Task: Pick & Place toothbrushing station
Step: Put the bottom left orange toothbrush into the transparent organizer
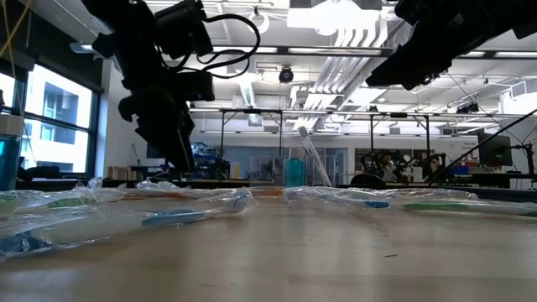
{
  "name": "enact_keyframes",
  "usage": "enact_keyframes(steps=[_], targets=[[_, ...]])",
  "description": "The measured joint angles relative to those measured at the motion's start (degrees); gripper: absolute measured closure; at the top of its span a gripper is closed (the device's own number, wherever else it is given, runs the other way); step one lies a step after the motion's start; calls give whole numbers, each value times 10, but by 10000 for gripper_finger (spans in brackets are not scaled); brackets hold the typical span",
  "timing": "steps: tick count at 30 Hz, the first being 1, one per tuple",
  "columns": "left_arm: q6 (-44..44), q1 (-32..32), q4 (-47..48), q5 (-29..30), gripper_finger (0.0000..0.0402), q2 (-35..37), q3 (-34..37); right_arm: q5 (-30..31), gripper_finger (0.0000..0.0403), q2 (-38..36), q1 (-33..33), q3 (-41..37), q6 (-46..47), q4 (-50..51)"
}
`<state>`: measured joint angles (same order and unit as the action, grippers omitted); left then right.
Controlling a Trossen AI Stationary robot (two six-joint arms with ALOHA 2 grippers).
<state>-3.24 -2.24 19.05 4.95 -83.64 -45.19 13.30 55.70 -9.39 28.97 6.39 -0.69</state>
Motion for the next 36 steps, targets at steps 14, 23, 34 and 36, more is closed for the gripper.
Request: enact_keyframes(steps=[14, 23, 34, 36], targets=[[60, -1, -36, 0, 162, -85, -1, 0, 265, 0, 0, 0, 13, -7], [56, 0, -37, 0, 162, -93, -2, 0, 265, 0, 0, 0, 13, -9], [27, 0, -27, -4, 212, -94, -2, 0, 265, 1, 0, 0, 10, -8], [26, 0, -26, -6, 238, -94, -1, 0, 265, 1, 0, 0, 10, -8]])
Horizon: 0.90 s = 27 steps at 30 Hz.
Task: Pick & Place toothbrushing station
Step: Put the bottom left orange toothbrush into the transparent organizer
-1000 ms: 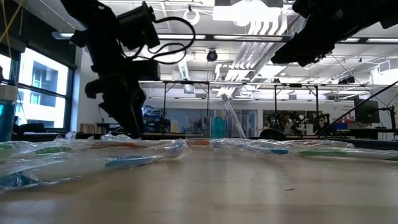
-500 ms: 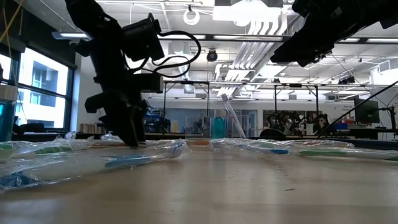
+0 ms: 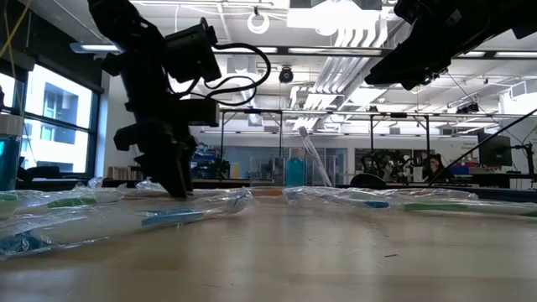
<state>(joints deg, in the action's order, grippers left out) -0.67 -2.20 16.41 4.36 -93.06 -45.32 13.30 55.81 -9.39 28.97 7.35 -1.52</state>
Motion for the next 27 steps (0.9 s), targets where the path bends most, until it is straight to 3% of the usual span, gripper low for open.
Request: enact_keyframes(steps=[9, 21, 27], targets=[[34, 0, 18, 3, 384, -1, 0, 0, 265, 0, 0, 0, -1, 0], [8, -1, 25, 49, 395, 0, -8, 1, 265, 0, 0, 0, 1, 8], [4, 8, 109, 56, 401, -3, -59, 2, 265, 0, 0, 0, 0, 8]])
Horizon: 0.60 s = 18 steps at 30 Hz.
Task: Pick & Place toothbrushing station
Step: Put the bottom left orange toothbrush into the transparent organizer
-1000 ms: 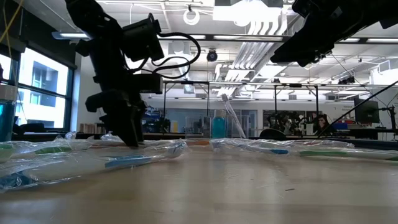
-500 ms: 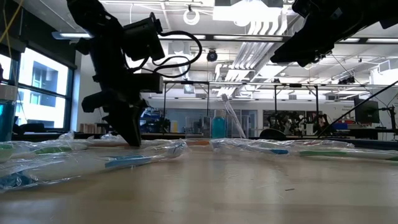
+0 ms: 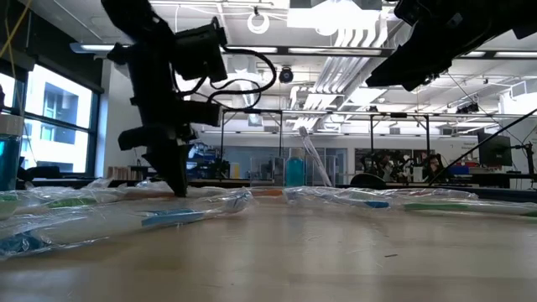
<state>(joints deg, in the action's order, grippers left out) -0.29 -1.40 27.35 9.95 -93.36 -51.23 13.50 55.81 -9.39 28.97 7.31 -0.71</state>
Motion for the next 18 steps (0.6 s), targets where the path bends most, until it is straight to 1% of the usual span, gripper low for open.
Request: enact_keyframes(steps=[5, 10, 12, 15, 18], targets=[[-10, 18, 109, 24, 399, 0, -76, 0, 265, 0, 0, 0, 0, 0], [0, 42, 181, 44, 399, 1, -147, 0, 265, 0, 0, 0, 0, 0], [27, 45, 189, 31, 400, 5, -167, 0, 265, 0, 0, 0, 0, 0], [58, 40, 183, -14, 400, 27, -180, 0, 265, 0, 0, 0, 2, 5], [61, 20, 175, -19, 400, 64, -182, -1, 265, 0, 0, 0, 3, 9]])
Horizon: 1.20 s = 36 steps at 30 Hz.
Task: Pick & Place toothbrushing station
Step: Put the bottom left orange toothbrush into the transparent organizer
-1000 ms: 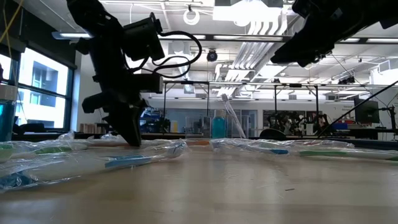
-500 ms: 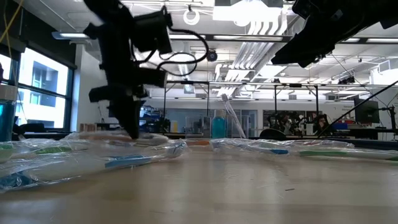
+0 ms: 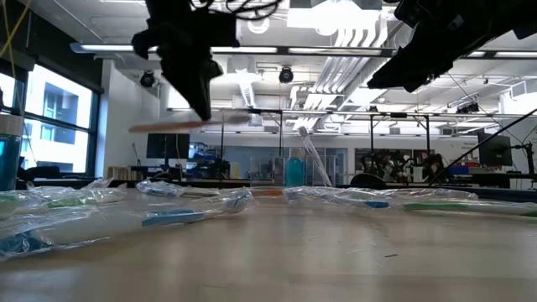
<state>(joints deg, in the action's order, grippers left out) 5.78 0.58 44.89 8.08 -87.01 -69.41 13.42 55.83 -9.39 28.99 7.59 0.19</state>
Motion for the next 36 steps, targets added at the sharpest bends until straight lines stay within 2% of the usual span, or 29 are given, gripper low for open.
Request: enact_keyframes(steps=[4, 8, 15, 23, 30, 36], targets=[[6, -33, -52, -5, 400, 51, 0, 1, 265, 0, 0, 0, 0, 3], [18, -73, -142, -50, 401, 88, 3, 9, 265, 0, 0, 0, -2, 3], [14, -176, -388, -205, 401, 98, 72, 12, 265, 0, 0, 0, -1, 3], [-48, -272, -664, -274, 401, 97, 173, 12, 265, 0, 0, 0, -3, 4], [-114, -296, -879, -282, 401, 17, 215, 14, 265, 0, 0, 0, -13, -2], [-160, -329, -993, -277, 401, -58, 216, 14, 265, 0, 0, 0, -14, -10]])
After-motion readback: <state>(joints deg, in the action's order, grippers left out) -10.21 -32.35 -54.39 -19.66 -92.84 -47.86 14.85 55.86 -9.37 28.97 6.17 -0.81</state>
